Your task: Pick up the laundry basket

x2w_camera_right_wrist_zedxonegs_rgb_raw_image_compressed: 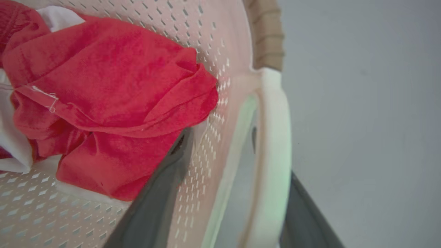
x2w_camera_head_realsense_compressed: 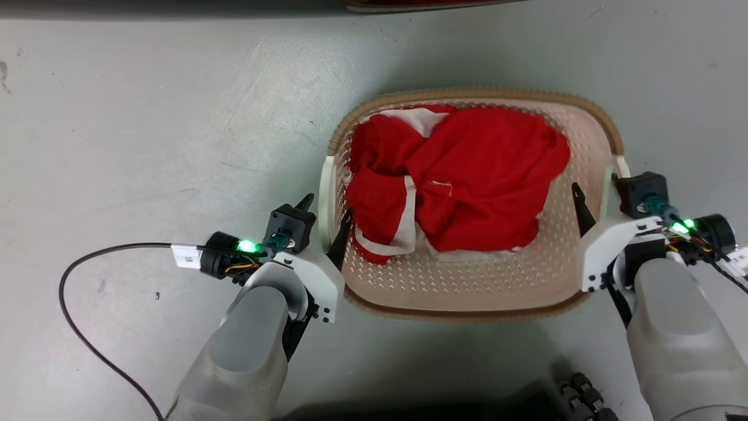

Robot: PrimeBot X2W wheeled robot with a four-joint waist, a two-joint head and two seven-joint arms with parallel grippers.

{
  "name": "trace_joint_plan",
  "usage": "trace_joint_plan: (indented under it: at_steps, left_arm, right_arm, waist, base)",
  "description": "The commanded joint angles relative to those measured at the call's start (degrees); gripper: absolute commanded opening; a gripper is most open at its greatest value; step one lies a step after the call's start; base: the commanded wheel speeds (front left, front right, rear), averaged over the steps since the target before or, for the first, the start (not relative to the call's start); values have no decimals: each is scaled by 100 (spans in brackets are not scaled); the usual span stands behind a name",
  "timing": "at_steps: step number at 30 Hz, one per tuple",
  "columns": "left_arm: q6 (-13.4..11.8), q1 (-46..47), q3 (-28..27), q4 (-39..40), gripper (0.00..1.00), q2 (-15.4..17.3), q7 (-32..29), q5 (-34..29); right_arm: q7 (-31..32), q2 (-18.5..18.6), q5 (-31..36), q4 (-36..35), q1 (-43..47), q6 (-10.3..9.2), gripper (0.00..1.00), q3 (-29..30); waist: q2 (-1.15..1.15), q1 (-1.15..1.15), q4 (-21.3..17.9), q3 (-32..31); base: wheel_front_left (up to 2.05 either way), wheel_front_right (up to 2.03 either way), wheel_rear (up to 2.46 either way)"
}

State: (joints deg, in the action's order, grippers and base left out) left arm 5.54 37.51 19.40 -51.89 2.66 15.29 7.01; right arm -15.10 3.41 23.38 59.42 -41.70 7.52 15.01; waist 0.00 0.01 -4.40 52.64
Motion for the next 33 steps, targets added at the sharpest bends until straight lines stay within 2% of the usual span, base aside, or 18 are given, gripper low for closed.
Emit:
trace_joint_plan:
  at_steps: [1, 2, 14, 27, 33]
  left_arm:
    - [-30, 39, -6, 22, 19, 43, -24, -40]
    - [-34, 17, -10, 40, 0, 44, -20, -36]
    - [74, -161, 214, -28, 0, 33, -3, 118]
    - [205, -150, 952, -994, 0, 10, -17, 939]
    - [223, -21, 1197, -1318, 0, 9, -258, 1555]
  right_arm:
    - [-10, -13, 12, 94, -96, -6, 0, -37]
    - [-11, -19, -1, 169, -95, -5, 0, -41]
    - [-10, -9, 52, 456, 31, -8, 0, -119]
    - [-5, -37, 258, 1200, 170, -5, 0, -436]
    - [171, -40, -140, 1417, 216, -4, 0, -946]
  waist:
    - [0, -1, 6, -5]
    - [0, -1, 6, -11]
    - [0, -1, 68, -425]
    - [0, -1, 330, -1887]
    - [0, -1, 460, -2519]
  base:
    - [0, 0, 0]
    - [0, 0, 0]
    - [0, 0, 0]
    - [0, 0, 0]
    - [0, 0, 0]
